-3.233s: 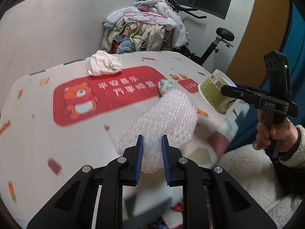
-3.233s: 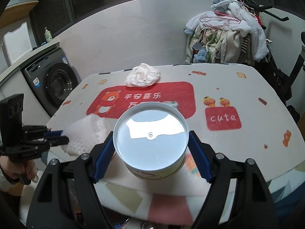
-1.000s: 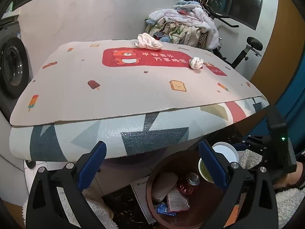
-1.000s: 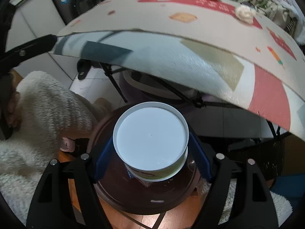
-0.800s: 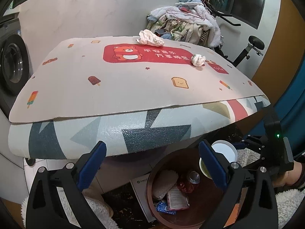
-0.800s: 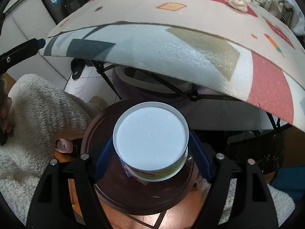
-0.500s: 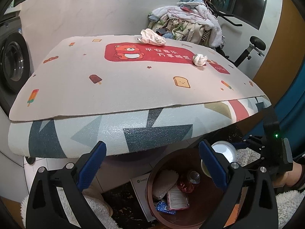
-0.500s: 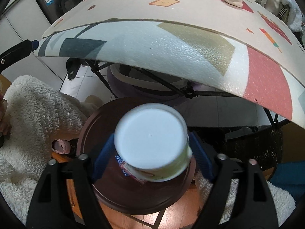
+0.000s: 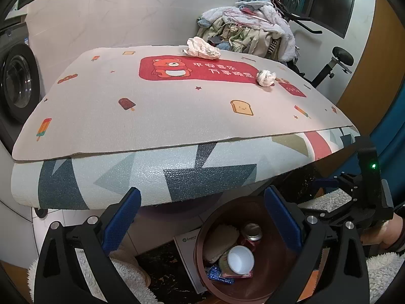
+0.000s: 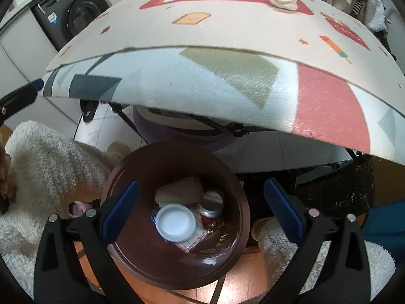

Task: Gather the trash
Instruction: 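Grasp the white plastic bag on the table with the right tool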

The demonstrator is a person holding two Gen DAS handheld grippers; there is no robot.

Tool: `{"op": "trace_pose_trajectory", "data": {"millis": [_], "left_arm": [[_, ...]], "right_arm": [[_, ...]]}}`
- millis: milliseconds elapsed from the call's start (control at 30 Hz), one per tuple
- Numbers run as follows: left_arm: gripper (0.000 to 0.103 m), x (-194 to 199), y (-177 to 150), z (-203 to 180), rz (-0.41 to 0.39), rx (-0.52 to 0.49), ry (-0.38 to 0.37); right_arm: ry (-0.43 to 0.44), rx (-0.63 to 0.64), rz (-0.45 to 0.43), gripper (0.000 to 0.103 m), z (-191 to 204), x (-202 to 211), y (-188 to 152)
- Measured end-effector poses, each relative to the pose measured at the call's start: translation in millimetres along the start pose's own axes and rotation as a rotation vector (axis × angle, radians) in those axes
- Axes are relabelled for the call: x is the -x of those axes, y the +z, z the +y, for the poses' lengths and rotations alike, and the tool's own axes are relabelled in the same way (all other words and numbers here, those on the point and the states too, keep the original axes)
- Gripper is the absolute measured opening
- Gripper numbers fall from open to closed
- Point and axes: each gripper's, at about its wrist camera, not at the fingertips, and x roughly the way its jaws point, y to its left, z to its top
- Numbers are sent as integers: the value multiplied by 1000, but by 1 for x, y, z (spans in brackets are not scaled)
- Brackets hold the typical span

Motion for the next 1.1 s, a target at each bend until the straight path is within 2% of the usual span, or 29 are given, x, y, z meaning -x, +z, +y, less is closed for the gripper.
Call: {"op": "trace_pose_trajectory", "data": {"millis": [433,667,867,967,1100], "left_arm": [[96,-1,0,0,4,1,-1],[96,-5,4,11,20,59,-32],[96,-9,18,26,24,128,-76],[96,-14,30,32,41,161,-105],[96,-20,49,34,27,157,-103]], "right_arm": [[-77,14,-44,97,5,14,4],[-77,6,-100,97,-5,36,24],[-85,-7,-154,97,-34,53,71],[-95,-31,-196,97,-55,56,106],[-101,-85,-244,97,-87,46,161]]}}
